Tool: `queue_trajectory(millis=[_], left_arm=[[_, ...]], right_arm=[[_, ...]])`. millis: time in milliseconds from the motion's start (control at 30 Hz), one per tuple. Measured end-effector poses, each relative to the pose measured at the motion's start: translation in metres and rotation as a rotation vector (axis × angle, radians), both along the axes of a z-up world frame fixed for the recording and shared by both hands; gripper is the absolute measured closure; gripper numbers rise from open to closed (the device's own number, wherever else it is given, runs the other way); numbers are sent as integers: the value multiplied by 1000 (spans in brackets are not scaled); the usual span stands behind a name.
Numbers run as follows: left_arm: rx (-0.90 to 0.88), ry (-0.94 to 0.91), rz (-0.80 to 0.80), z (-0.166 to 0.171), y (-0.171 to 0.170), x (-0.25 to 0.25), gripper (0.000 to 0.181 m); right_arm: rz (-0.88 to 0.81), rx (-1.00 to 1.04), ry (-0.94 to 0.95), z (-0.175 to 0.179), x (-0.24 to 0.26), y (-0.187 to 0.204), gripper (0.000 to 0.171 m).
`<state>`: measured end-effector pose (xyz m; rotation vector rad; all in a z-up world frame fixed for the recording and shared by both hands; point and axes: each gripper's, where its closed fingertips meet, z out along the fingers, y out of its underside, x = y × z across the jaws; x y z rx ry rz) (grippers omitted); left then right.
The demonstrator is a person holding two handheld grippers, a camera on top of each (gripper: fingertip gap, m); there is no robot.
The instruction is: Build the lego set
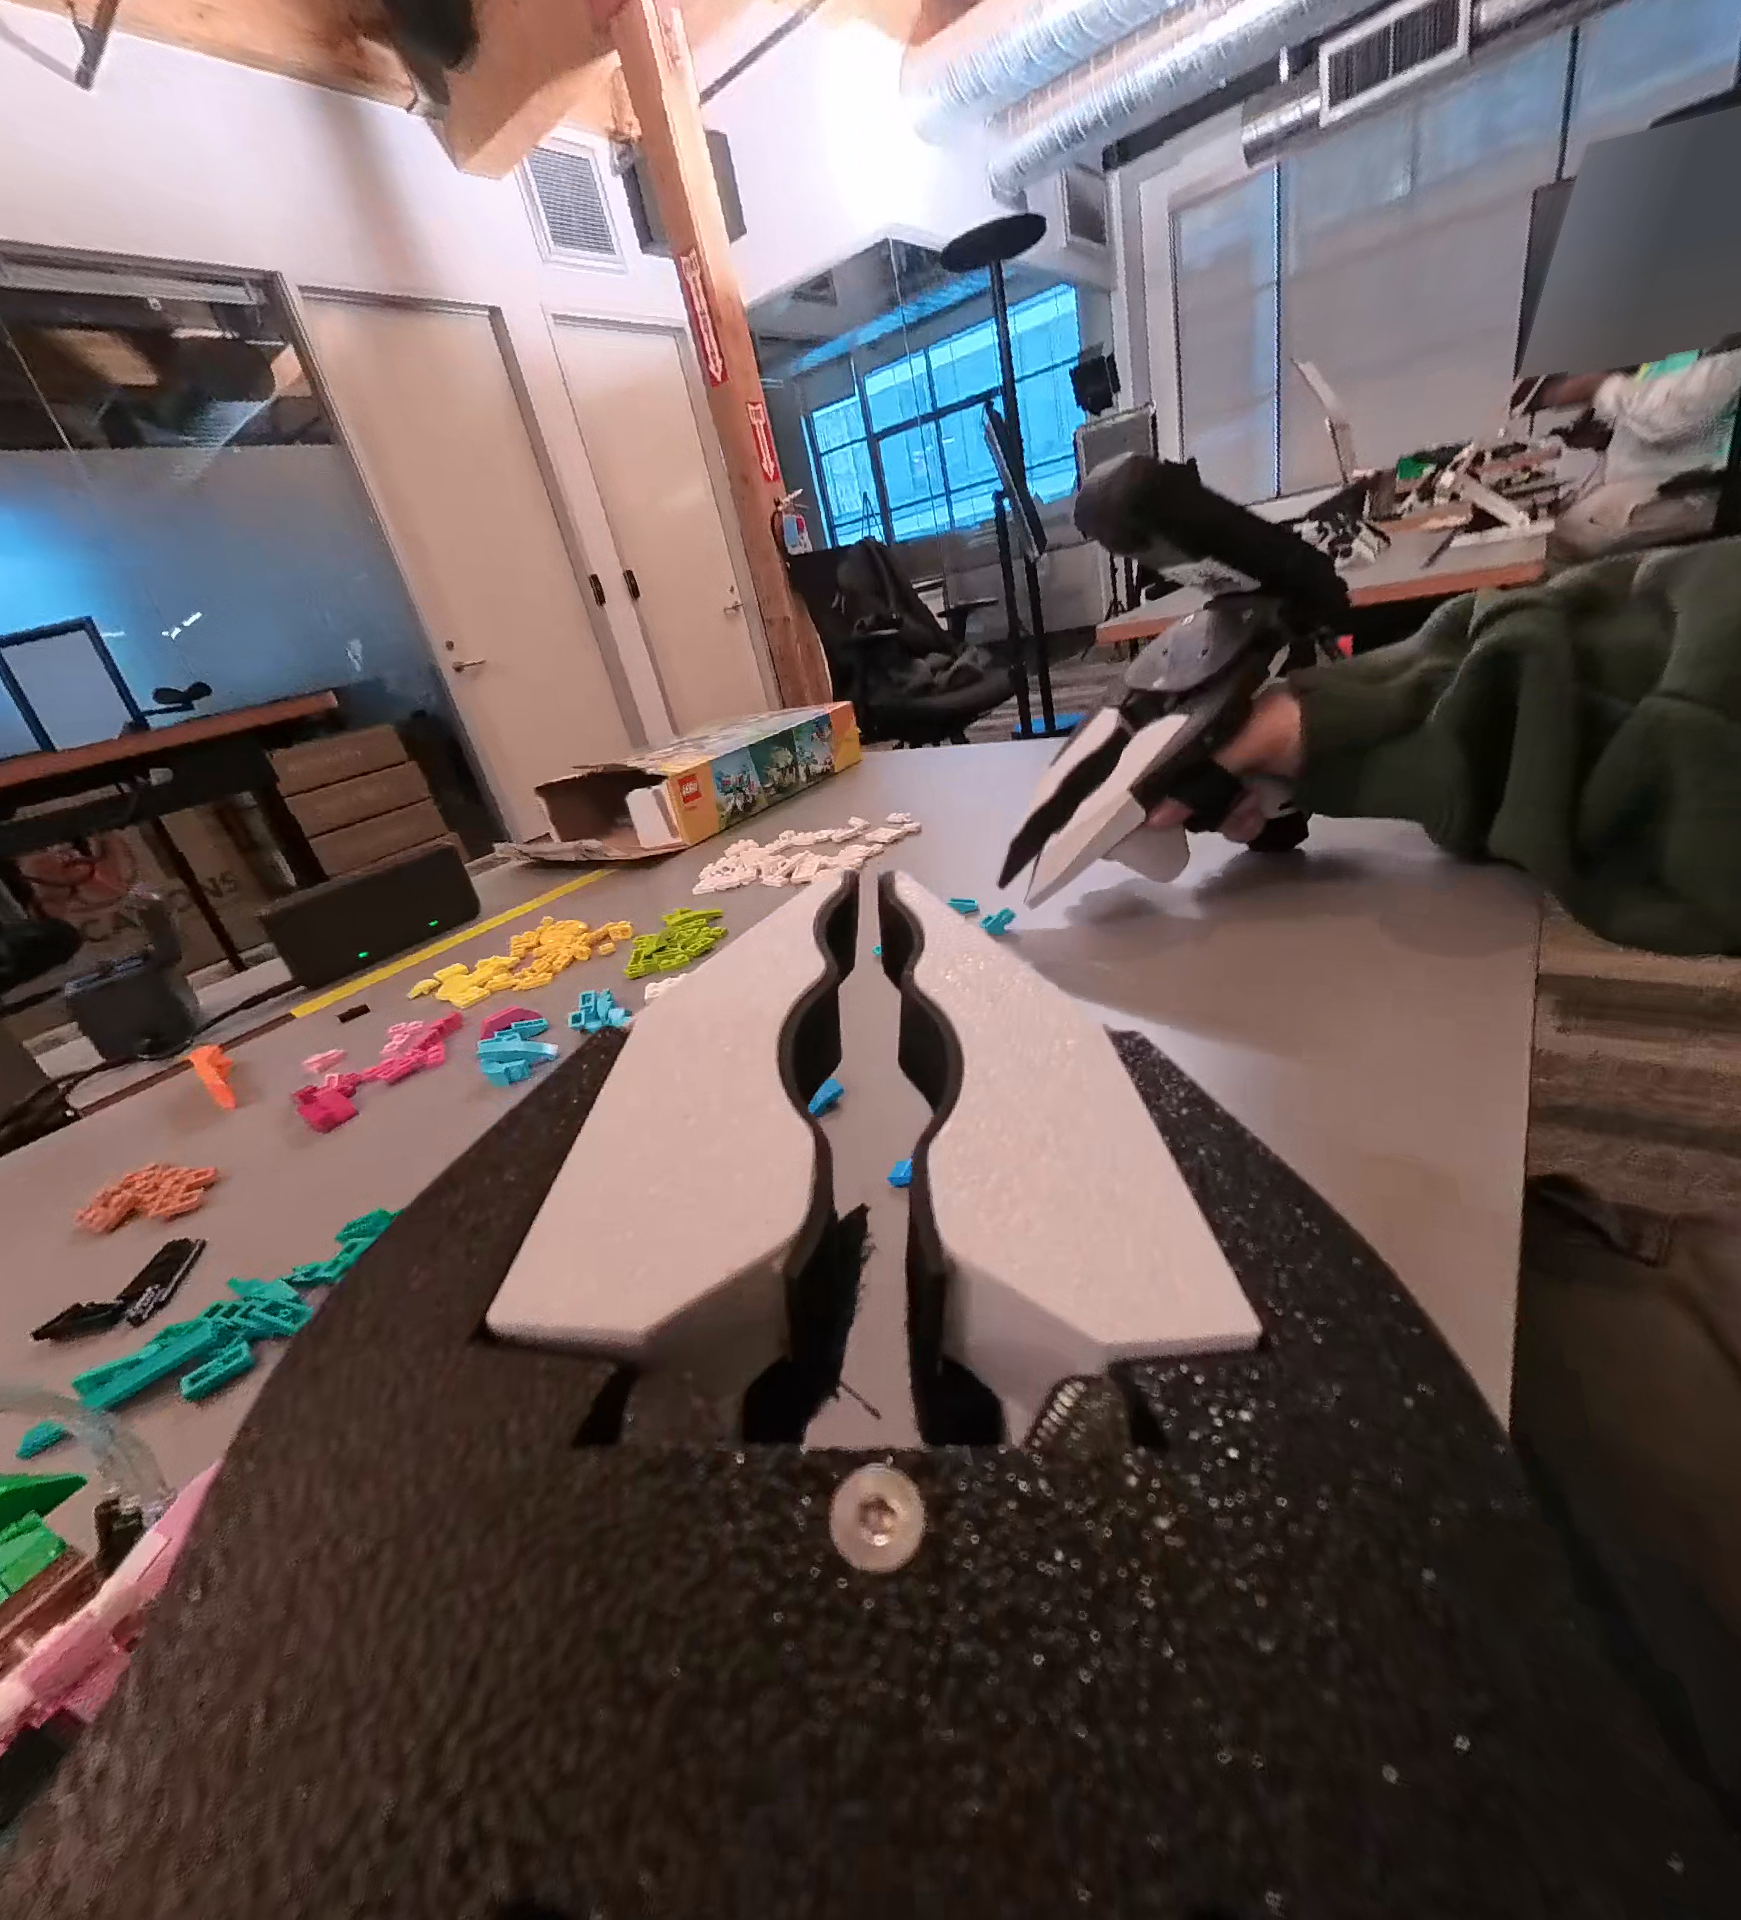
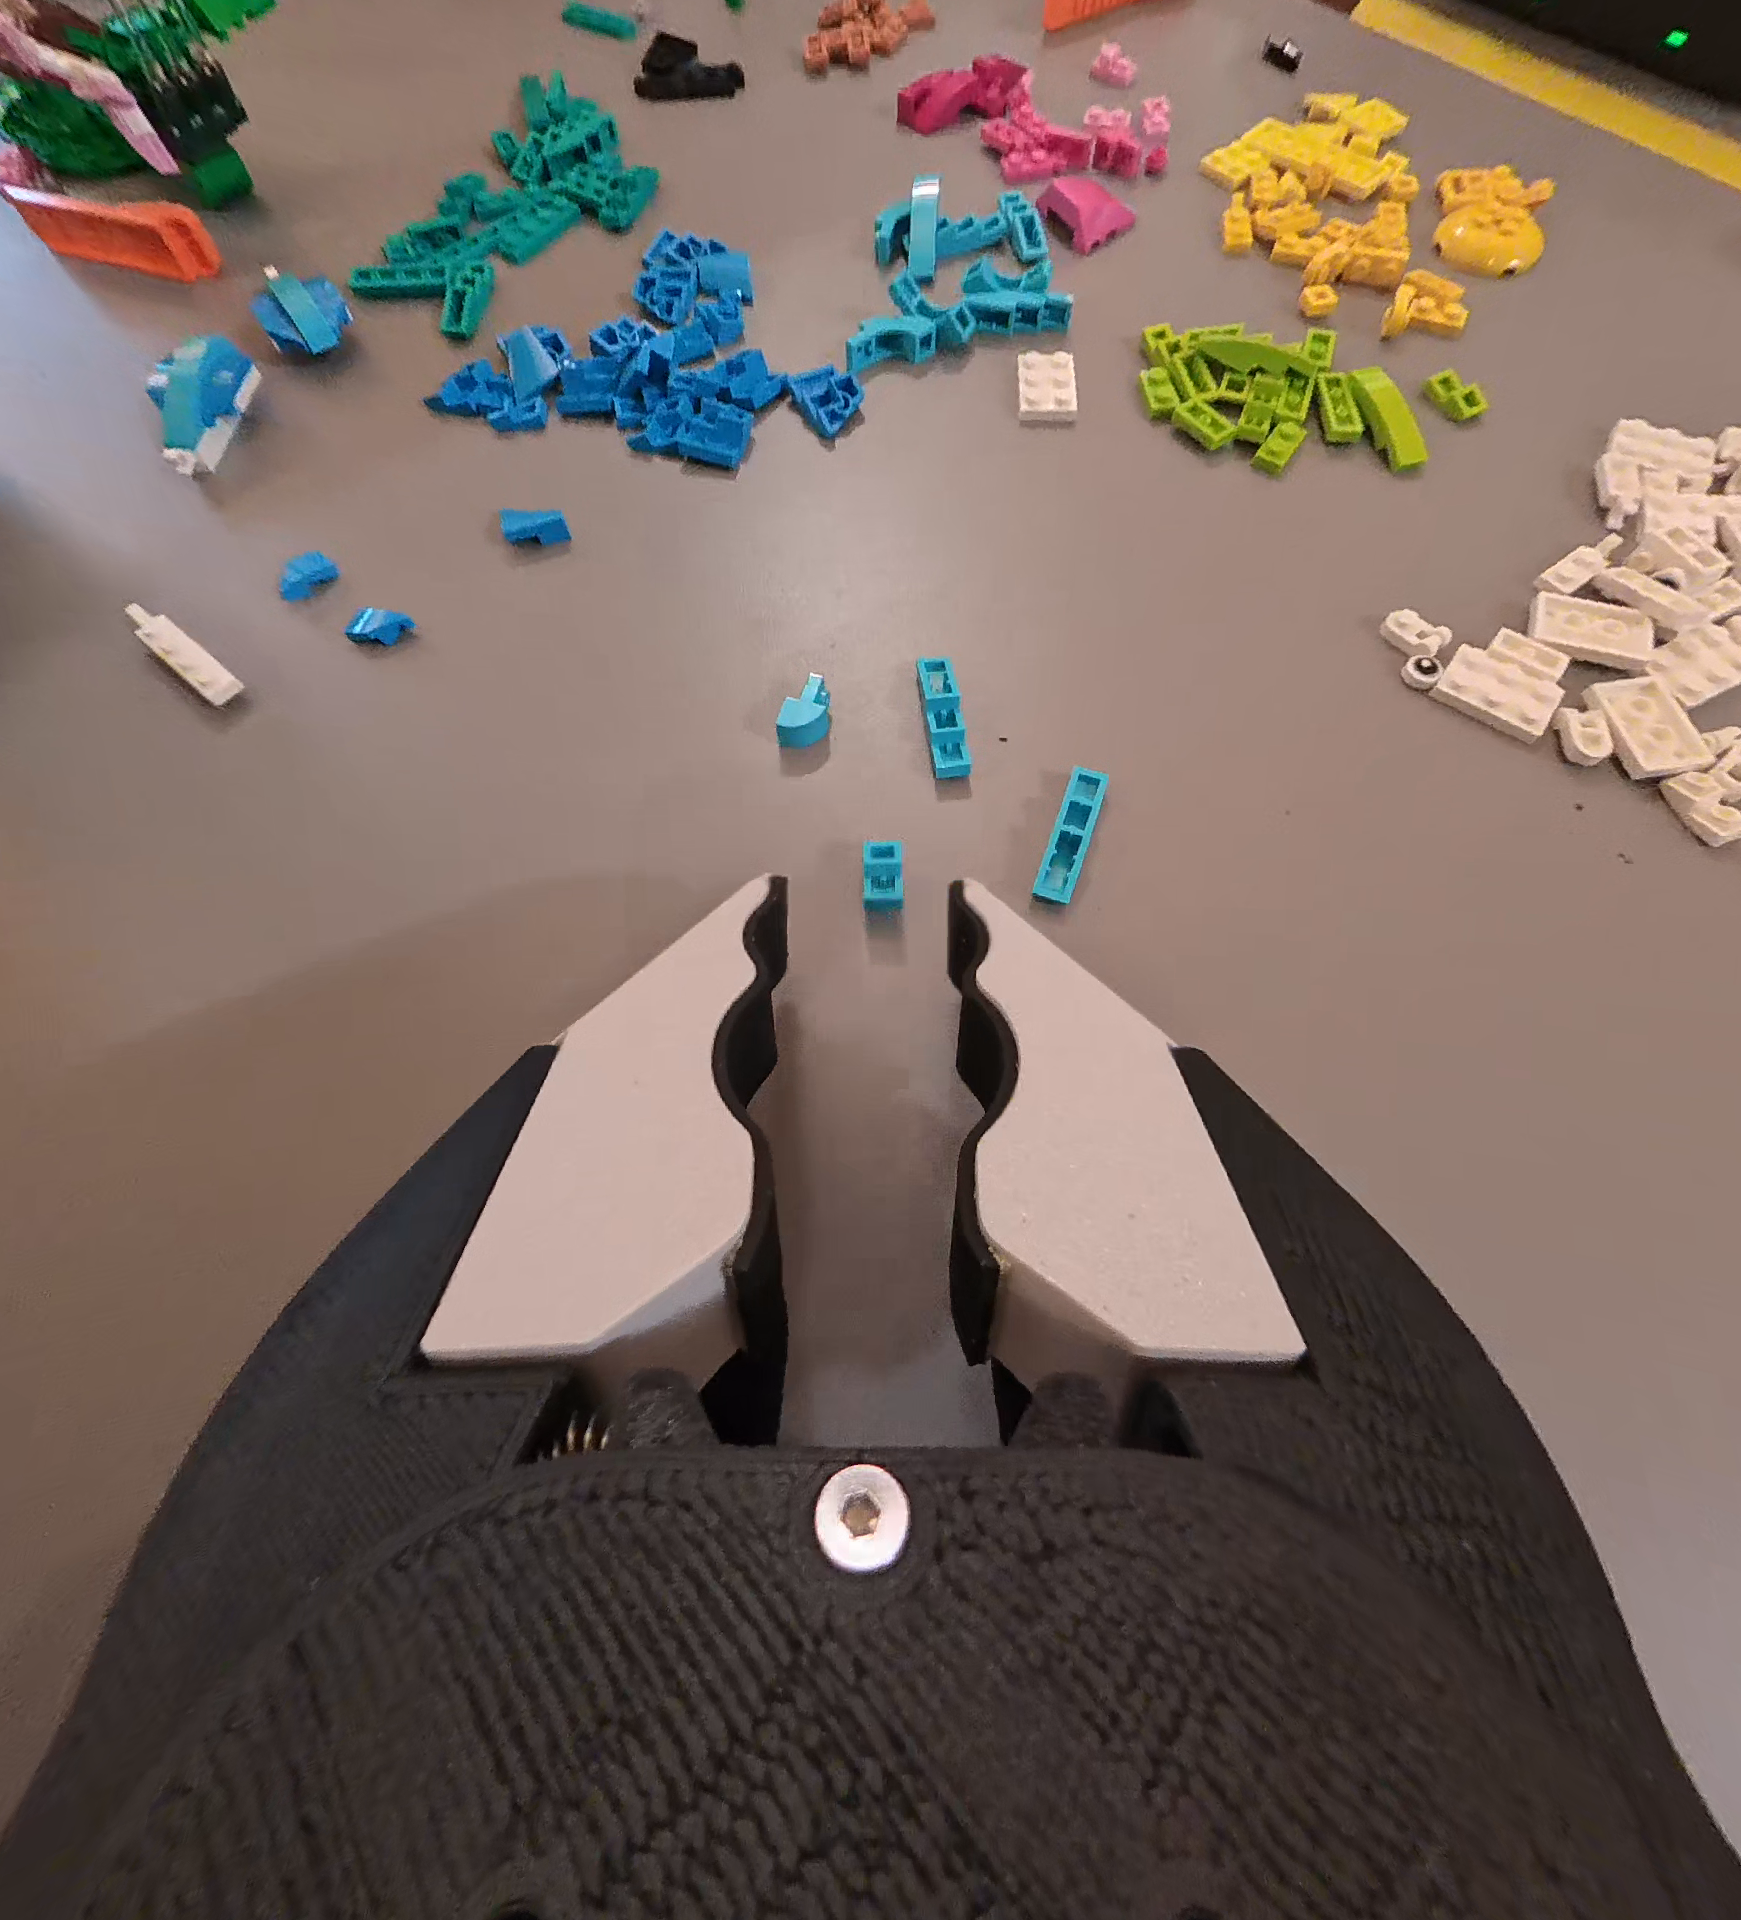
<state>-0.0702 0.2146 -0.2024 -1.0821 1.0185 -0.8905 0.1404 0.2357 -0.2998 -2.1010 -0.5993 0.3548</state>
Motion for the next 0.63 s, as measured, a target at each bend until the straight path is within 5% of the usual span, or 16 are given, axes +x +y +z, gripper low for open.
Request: queue_trajectory(millis=[33,633], left_arm=[[-11,-9,-4,1,1,-1,180],[32,-5,35,1,2,-1,181]], right_arm=[[3,-13,-6,-2,0,1,143],[26,-58,-100,-15,-3,4,159]])
